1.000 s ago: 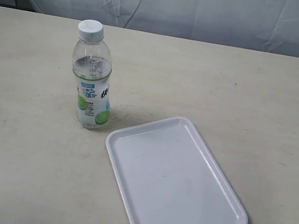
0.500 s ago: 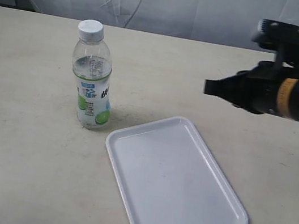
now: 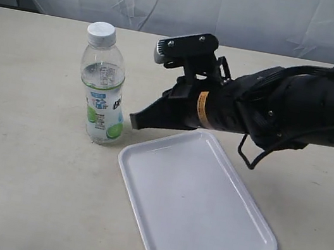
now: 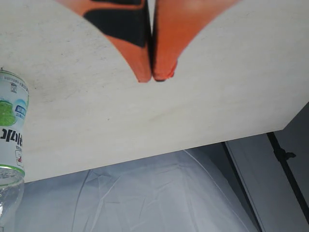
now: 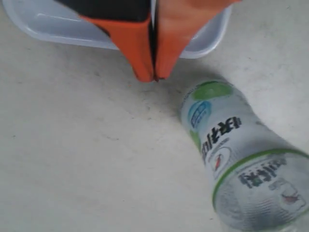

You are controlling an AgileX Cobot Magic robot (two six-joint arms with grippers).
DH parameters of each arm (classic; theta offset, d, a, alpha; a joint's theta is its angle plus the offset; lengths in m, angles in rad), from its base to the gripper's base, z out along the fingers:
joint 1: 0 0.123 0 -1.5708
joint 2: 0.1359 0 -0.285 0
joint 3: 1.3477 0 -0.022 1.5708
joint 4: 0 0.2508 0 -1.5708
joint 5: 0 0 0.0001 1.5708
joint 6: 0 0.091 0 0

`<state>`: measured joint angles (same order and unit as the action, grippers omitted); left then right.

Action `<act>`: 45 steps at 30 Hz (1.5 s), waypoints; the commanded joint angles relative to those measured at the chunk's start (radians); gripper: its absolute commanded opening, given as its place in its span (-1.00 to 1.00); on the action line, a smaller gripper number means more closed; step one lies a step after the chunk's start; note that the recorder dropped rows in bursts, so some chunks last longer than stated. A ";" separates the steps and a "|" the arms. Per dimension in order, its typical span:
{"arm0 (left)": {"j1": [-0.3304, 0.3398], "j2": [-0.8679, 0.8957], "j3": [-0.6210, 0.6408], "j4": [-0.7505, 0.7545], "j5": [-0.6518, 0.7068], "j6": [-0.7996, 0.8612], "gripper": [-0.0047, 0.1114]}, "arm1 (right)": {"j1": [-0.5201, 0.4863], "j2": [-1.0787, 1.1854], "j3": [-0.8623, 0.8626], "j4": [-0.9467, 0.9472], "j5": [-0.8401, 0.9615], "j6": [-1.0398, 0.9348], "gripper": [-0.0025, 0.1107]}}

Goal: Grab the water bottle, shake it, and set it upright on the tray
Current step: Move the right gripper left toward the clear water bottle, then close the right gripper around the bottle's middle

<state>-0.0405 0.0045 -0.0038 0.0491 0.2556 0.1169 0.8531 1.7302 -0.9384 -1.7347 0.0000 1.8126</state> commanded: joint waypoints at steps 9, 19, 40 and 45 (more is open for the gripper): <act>0.000 -0.005 0.004 -0.002 -0.010 -0.003 -0.91 | 0.045 0.008 -0.097 0.124 -0.105 -0.004 -0.97; 0.000 -0.005 0.004 -0.002 -0.010 -0.003 -0.91 | 0.045 0.026 -0.104 0.147 -0.192 -0.007 -0.46; 0.000 -0.005 0.004 -0.002 -0.010 -0.003 -0.91 | 0.045 0.190 -0.232 0.126 -0.083 -0.090 0.85; 0.000 -0.005 0.004 -0.002 -0.010 -0.003 -0.91 | 0.045 0.217 -0.285 0.122 -0.075 -0.094 0.85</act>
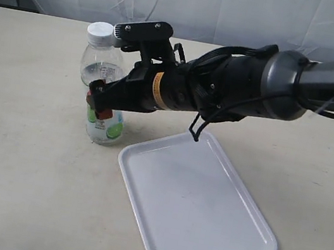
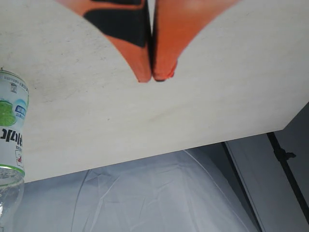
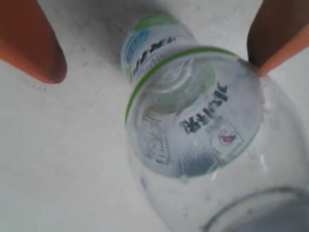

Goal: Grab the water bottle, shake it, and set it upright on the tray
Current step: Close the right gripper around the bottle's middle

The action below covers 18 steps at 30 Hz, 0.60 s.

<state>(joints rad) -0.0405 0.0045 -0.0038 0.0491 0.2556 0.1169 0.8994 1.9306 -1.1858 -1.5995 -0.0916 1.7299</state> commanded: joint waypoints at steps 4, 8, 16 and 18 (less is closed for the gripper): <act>0.000 -0.005 0.004 -0.002 -0.010 -0.003 -0.91 | -0.001 0.053 -0.087 -0.018 0.006 -0.011 0.85; 0.000 -0.005 0.004 -0.002 -0.010 -0.003 -0.91 | -0.001 0.090 -0.132 -0.021 -0.014 -0.011 0.85; 0.000 -0.005 0.004 -0.002 -0.010 -0.003 -0.91 | -0.001 0.122 -0.162 -0.030 0.015 -0.011 0.41; 0.000 -0.005 0.004 -0.002 -0.010 -0.005 -0.91 | -0.001 0.138 -0.172 -0.047 0.011 -0.011 0.11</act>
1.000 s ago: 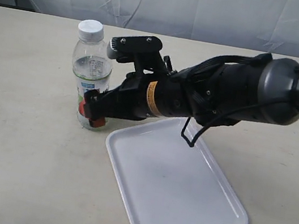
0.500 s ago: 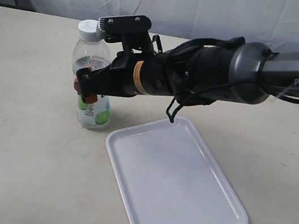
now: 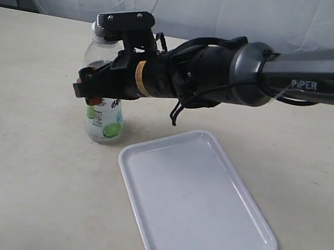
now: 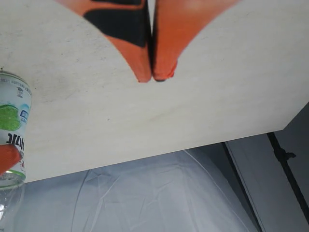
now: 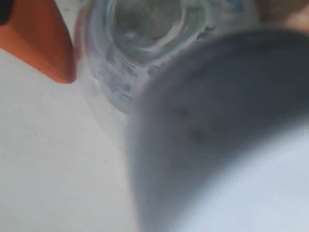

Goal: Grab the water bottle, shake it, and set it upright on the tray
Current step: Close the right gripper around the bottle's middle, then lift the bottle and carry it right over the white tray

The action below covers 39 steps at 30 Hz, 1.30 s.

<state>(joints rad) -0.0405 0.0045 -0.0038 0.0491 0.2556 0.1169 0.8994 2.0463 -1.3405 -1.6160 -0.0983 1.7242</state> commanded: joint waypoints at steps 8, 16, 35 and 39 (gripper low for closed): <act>0.000 -0.005 0.004 -0.002 -0.010 -0.003 -0.91 | -0.001 0.003 -0.024 -0.033 -0.149 -0.003 -0.97; 0.000 -0.005 0.004 -0.002 -0.010 -0.003 -0.91 | -0.001 -0.248 0.024 -0.128 -0.572 0.114 -0.97; 0.000 -0.005 0.004 -0.002 -0.010 -0.003 -0.91 | 0.039 -0.544 0.386 -0.128 0.118 0.100 -0.97; 0.000 -0.005 0.004 -0.002 -0.010 -0.003 -0.91 | 0.037 -0.592 0.398 -0.075 0.078 0.078 -0.97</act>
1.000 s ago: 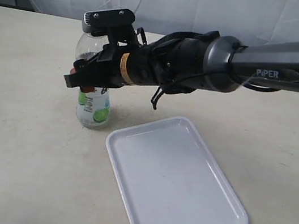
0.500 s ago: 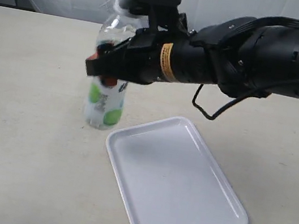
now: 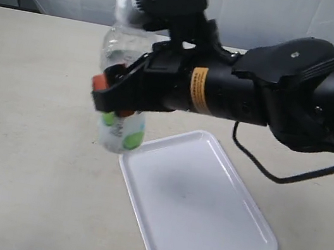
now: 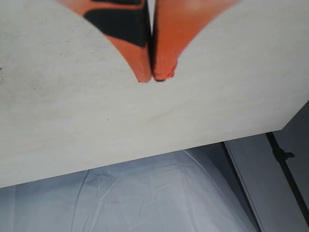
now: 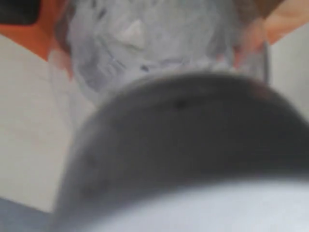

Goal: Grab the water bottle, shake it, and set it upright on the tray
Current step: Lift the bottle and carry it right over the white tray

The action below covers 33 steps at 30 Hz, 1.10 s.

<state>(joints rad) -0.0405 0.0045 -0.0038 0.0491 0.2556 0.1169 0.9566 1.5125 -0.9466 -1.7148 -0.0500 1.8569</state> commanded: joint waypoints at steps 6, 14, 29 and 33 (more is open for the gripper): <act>0.000 -0.005 0.004 -0.002 -0.010 -0.003 -0.91 | 0.017 -0.184 0.011 -0.030 0.035 0.027 -0.97; 0.000 -0.005 0.004 -0.002 -0.010 -0.003 -0.91 | 0.020 -0.160 0.204 0.039 -0.082 0.042 -0.97; 0.000 -0.005 0.004 -0.002 -0.010 -0.003 -0.91 | 0.022 -0.252 0.302 0.027 0.031 0.044 -0.97; 0.000 -0.005 0.004 -0.002 -0.010 -0.003 -0.91 | 0.022 -0.294 0.226 0.027 0.024 0.046 -0.97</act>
<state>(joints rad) -0.0405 0.0045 -0.0038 0.0491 0.2556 0.1169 0.9816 1.2660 -0.6608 -1.6874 -0.0382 1.9017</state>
